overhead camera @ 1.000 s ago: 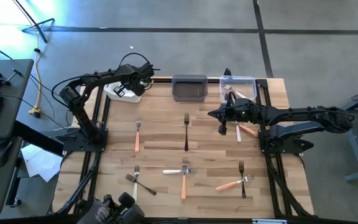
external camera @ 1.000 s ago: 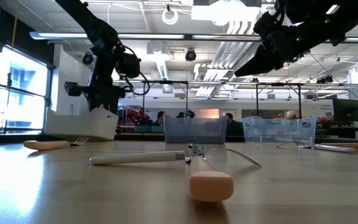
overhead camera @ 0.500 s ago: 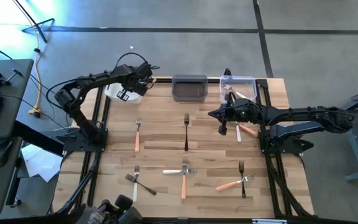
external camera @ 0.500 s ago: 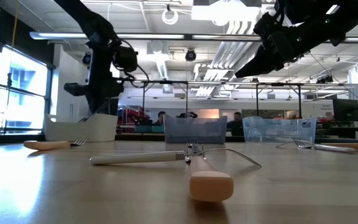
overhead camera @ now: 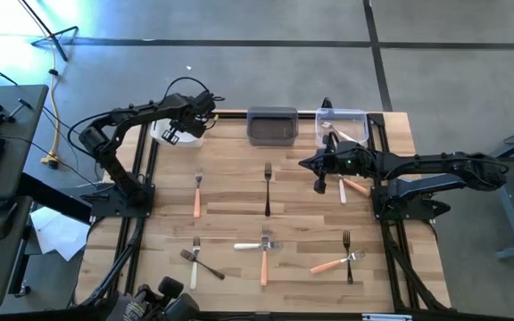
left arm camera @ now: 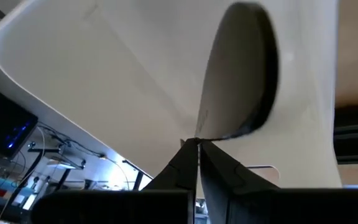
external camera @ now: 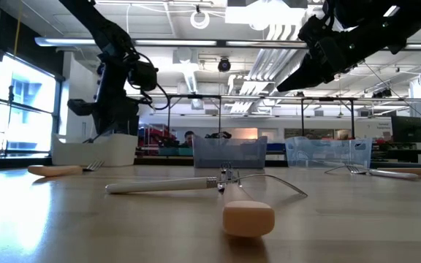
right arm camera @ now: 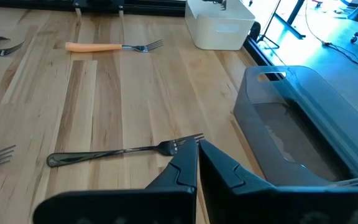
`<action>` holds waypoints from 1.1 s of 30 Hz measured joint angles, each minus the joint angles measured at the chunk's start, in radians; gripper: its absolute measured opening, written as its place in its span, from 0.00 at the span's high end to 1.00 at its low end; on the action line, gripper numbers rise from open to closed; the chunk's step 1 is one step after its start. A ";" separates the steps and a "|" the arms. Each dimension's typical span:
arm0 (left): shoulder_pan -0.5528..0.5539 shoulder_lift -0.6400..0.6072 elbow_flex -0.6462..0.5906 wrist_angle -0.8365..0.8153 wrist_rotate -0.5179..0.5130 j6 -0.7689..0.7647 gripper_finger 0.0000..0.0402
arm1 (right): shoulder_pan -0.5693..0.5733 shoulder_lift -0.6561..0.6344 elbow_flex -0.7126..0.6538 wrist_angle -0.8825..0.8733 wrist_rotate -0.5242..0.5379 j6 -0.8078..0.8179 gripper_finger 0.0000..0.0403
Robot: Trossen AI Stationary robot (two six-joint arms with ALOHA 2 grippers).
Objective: Sort silverware by color (type)
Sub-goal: Put the top left black fork into the white bin, then adjust the white bin
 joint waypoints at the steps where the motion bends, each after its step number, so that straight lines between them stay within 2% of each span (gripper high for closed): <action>1: 0.000 0.000 0.000 -0.003 0.000 0.000 0.98 | 0.000 0.000 0.000 0.000 0.000 0.000 1.00; 10: 0.001 0.000 -0.053 -0.002 -0.010 -0.011 0.87 | 0.000 0.000 0.000 0.000 0.000 0.003 1.00; 16: 0.001 -0.005 -0.031 0.010 -0.037 -0.126 0.81 | 0.000 0.000 0.000 0.000 0.000 0.000 1.00; 18: 0.001 -0.017 0.007 0.016 0.014 -0.201 0.83 | 0.000 0.000 0.000 0.000 0.000 0.000 1.00; 22: 0.011 -0.031 0.074 0.013 0.297 -0.382 0.93 | 0.000 0.000 0.000 0.000 0.000 0.000 1.00; 23: 0.014 -0.032 0.081 0.012 0.341 -0.419 0.96 | 0.000 0.000 0.000 0.000 0.000 0.000 1.00; 28: 0.016 0.008 0.080 0.016 0.357 -0.537 0.98 | 0.000 0.000 0.000 0.001 0.000 0.000 1.00; 33: 0.009 0.051 0.080 0.137 0.358 -0.597 1.00 | 0.000 0.000 0.000 0.001 0.000 0.000 1.00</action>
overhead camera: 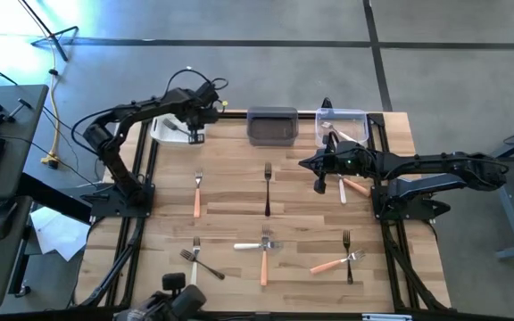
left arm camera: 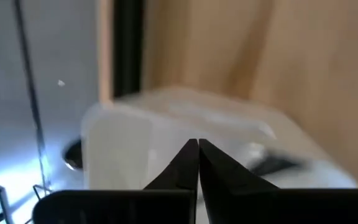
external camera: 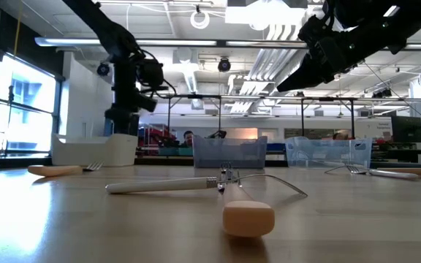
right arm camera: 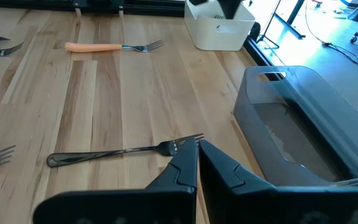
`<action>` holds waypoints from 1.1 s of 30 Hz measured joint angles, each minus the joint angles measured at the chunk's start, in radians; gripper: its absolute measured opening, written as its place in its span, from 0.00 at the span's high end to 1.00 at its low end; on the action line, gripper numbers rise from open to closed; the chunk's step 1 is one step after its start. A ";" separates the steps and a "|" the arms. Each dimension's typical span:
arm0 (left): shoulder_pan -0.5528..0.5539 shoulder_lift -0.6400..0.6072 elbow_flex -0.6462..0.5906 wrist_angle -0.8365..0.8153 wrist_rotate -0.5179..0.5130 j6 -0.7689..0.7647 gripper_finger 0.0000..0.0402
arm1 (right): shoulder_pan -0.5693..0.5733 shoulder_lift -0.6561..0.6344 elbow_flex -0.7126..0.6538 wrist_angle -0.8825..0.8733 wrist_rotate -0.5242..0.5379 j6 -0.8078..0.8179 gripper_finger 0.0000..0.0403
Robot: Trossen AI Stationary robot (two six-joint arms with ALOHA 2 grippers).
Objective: Sort silverware by color (type)
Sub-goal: Adjust the white bin
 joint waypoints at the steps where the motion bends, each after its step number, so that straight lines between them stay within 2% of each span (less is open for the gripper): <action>1: -0.003 0.005 0.000 0.034 0.000 -0.006 1.00 | 0.000 0.000 0.000 0.000 0.000 0.000 1.00; 14: -0.007 0.059 0.000 0.210 0.001 -0.016 1.00 | 0.000 0.000 0.000 0.000 0.000 0.000 1.00; 27: -0.052 0.060 0.000 0.256 0.062 0.010 1.00 | 0.000 0.000 0.000 0.000 0.000 -0.012 1.00; 33: -0.076 0.060 0.007 0.253 0.029 0.005 1.00 | 0.000 0.000 0.000 0.000 0.000 -0.011 1.00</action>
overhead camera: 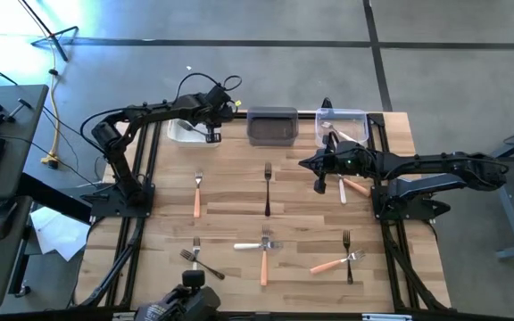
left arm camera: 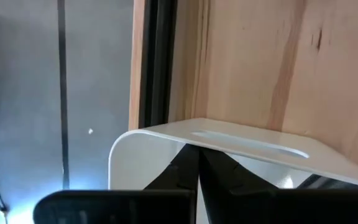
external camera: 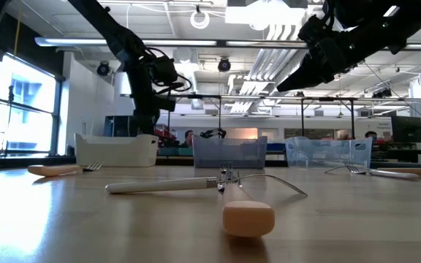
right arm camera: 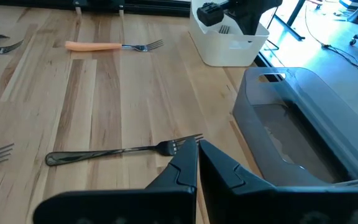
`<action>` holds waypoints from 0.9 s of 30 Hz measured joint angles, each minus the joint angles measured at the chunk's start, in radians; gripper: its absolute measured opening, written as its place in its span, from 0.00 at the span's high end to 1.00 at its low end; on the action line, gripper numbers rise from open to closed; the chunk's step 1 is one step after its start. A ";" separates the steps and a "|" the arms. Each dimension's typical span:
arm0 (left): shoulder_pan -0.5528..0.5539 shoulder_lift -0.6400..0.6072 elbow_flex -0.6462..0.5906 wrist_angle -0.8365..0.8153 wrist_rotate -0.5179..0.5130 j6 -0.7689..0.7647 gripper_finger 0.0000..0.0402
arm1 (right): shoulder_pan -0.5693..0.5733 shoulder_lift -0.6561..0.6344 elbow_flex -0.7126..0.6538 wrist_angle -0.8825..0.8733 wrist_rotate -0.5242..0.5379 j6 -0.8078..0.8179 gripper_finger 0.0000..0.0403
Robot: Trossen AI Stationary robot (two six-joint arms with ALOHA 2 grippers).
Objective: Sort silverware by color (type)
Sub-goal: Adjust the white bin, then put the top right orange fork into the black bin
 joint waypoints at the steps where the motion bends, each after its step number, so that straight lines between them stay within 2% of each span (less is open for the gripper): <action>1: 0.001 0.000 0.009 -0.010 0.000 -0.016 1.00 | 0.000 0.000 0.000 0.000 0.000 0.005 1.00; 5: 0.009 -0.026 0.037 -0.042 0.009 -0.051 1.00 | 0.000 -0.009 0.000 -0.006 0.028 0.017 1.00; 10: 0.037 -0.109 0.027 -0.042 0.142 -0.131 1.00 | 0.000 -0.065 0.000 -0.071 0.045 0.042 1.00; 13: 0.049 -0.175 -0.017 -0.031 0.172 -0.182 1.00 | -0.001 -0.105 0.010 -0.173 0.046 0.102 1.00; 16: 0.048 -0.271 -0.108 0.054 0.199 -0.244 1.00 | -0.006 -0.120 0.048 -0.342 0.048 0.192 1.00; 20: 0.015 -0.434 -0.279 0.258 0.236 -0.361 1.00 | -0.015 -0.111 0.095 -0.539 0.054 0.266 0.98; 27: -0.104 -0.718 -0.560 0.544 0.243 -0.534 1.00 | -0.051 -0.067 0.133 -0.815 0.067 0.376 0.81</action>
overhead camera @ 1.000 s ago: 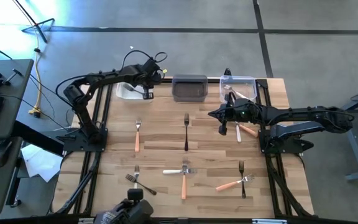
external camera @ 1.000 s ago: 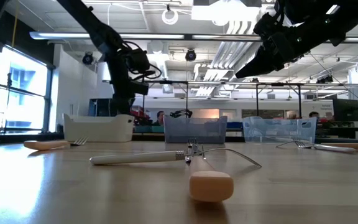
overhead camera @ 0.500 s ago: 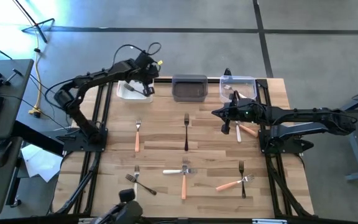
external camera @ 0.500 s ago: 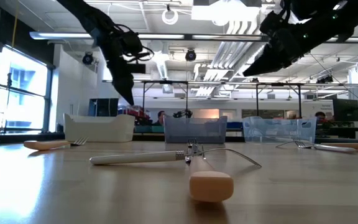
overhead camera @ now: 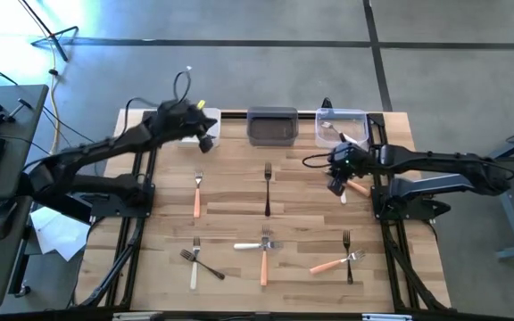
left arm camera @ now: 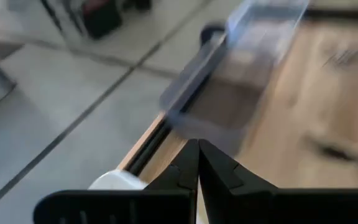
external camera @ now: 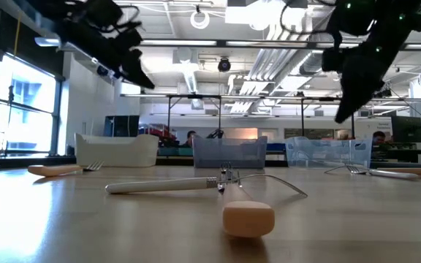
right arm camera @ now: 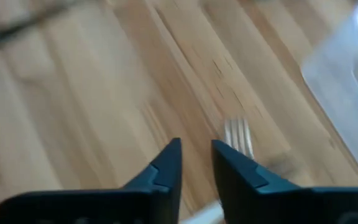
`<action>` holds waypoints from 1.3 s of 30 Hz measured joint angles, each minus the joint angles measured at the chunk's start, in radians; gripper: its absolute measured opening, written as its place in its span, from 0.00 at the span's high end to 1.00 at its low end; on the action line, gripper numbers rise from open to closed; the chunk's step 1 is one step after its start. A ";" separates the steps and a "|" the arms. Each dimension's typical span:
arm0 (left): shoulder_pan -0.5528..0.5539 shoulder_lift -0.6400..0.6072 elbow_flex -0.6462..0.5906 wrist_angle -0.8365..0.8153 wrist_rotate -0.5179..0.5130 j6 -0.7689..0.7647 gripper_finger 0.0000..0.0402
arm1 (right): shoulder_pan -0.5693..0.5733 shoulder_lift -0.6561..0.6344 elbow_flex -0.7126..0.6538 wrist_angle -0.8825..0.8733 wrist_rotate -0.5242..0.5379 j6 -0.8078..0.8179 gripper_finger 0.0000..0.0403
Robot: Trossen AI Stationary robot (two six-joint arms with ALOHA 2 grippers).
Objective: Sort silverware by color (type)
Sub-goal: Put the top right orange fork into the black bin
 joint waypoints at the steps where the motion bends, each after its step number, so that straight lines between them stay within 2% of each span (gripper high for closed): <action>1: -0.021 -0.032 -0.037 0.051 0.001 -0.035 1.00 | -0.012 0.014 0.000 -0.019 0.005 0.008 0.78; 6: -0.119 -0.143 -0.204 0.279 0.016 -0.128 1.00 | -0.084 0.118 0.001 -0.018 -0.024 0.004 0.65; 12: -0.187 -0.179 -0.324 0.470 0.013 -0.142 1.00 | -0.174 0.255 0.001 -0.019 -0.031 0.002 0.59; 17: -0.217 -0.179 -0.346 0.501 0.011 -0.141 1.00 | -0.202 0.330 0.001 -0.013 -0.074 -0.017 0.58; 23: -0.244 -0.179 -0.346 0.510 0.009 -0.106 1.00 | -0.203 0.381 0.001 -0.013 -0.071 -0.017 0.56; 30: -0.251 -0.179 -0.347 0.511 0.009 -0.089 1.00 | -0.202 0.402 0.001 0.008 -0.064 -0.075 0.58; 39: -0.258 -0.179 -0.347 0.509 0.009 -0.105 1.00 | -0.209 0.402 0.001 0.017 -0.064 -0.114 0.77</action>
